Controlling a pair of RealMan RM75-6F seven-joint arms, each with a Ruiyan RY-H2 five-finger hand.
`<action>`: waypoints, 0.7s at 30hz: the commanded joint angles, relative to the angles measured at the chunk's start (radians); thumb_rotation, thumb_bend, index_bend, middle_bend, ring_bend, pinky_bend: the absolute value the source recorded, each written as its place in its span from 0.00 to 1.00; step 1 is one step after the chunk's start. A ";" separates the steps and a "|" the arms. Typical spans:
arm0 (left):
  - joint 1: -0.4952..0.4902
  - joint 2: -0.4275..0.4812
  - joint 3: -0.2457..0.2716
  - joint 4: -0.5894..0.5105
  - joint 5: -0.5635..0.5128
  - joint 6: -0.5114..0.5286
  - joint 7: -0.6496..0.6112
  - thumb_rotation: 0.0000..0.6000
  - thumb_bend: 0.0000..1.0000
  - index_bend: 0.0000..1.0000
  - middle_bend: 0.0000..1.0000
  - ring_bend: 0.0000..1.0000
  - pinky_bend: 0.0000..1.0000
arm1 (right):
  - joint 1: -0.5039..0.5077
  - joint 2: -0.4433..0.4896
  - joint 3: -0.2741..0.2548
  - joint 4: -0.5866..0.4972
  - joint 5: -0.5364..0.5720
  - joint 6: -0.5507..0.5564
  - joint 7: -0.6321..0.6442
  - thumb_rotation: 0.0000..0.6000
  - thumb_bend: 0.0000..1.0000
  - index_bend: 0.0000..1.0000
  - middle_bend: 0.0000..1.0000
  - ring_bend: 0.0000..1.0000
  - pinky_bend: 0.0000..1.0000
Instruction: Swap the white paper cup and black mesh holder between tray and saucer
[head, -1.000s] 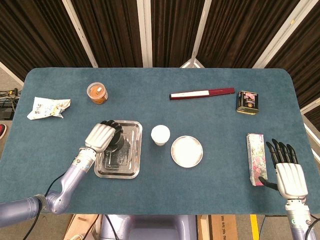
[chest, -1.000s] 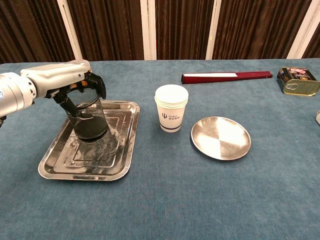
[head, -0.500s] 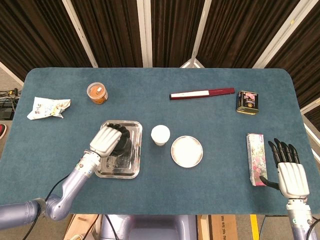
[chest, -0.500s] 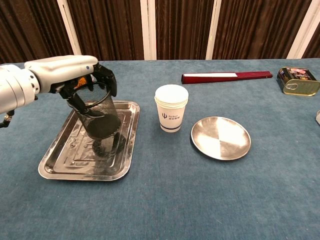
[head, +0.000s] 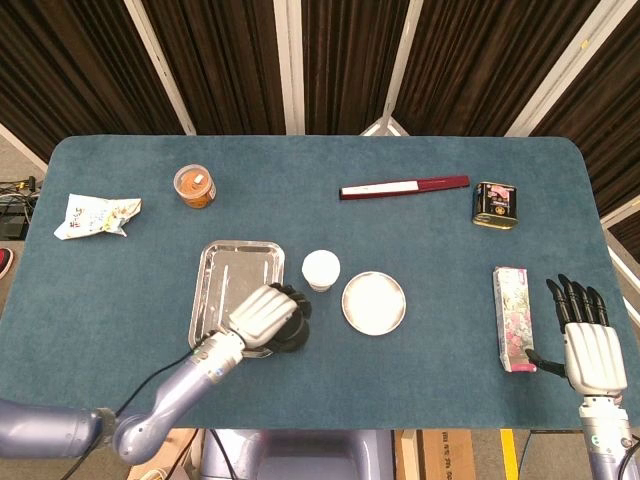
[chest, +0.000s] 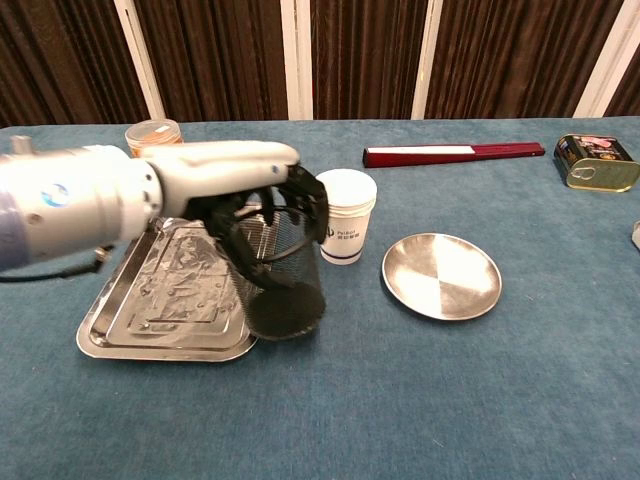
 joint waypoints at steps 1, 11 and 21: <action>-0.043 -0.066 -0.009 0.026 -0.036 0.037 0.063 1.00 0.53 0.45 0.35 0.30 0.36 | -0.003 0.002 0.004 0.001 -0.001 -0.001 0.005 1.00 0.00 0.00 0.00 0.00 0.00; -0.111 -0.189 0.000 0.087 -0.057 0.127 0.220 1.00 0.50 0.45 0.32 0.27 0.33 | -0.010 0.010 0.017 0.005 -0.005 -0.016 0.032 1.00 0.00 0.00 0.00 0.00 0.00; -0.142 -0.213 0.014 0.076 -0.138 0.174 0.335 1.00 0.19 0.35 0.17 0.12 0.22 | -0.019 0.017 0.030 0.003 -0.007 -0.025 0.052 1.00 0.00 0.00 0.00 0.00 0.00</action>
